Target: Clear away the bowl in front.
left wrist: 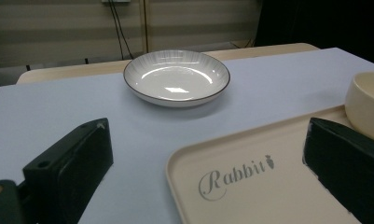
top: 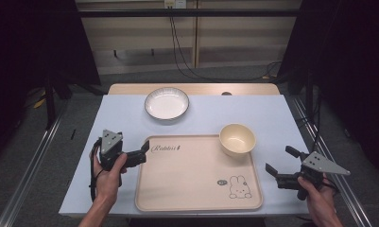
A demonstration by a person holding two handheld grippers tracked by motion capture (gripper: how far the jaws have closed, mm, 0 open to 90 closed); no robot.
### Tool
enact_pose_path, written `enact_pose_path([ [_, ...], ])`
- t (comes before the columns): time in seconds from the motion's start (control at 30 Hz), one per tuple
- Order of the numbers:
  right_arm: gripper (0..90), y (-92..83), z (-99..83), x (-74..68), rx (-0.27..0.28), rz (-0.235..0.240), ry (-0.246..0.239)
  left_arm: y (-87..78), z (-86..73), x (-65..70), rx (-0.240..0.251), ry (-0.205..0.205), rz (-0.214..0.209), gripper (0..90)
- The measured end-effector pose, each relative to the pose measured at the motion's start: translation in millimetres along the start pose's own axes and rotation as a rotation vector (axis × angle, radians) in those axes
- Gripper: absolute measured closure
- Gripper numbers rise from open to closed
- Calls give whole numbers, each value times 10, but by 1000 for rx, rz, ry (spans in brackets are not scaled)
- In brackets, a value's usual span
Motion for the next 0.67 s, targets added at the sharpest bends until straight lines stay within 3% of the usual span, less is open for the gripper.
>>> enact_pose_path([
  [0.2, 10, -1, 0, 2, -2, -3, 0, -270, -152, -76, 2, -14, 25, 15],
  [0.37, 10, 5, -5, 3, -5, -5, -4, -357, -282, -115, -30, -7, 47, 15],
  [0.53, 10, 8, -11, 2, -14, -8, -5, -467, -450, -150, -24, -46, 64, 18],
  [0.67, 10, 24, -21, 12, -24, -17, -19, -510, -456, -95, 1, -16, 64, 22],
])
Point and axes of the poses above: each handheld gripper's, and its own axes: y roughly forward along the jaws, z roughly out of its top, x roughly to its right, the point moved 4 cm from there along y, roughly forward along the jaws, and after that the axes turned 6 degrees about -z, right-handed, at the moved point
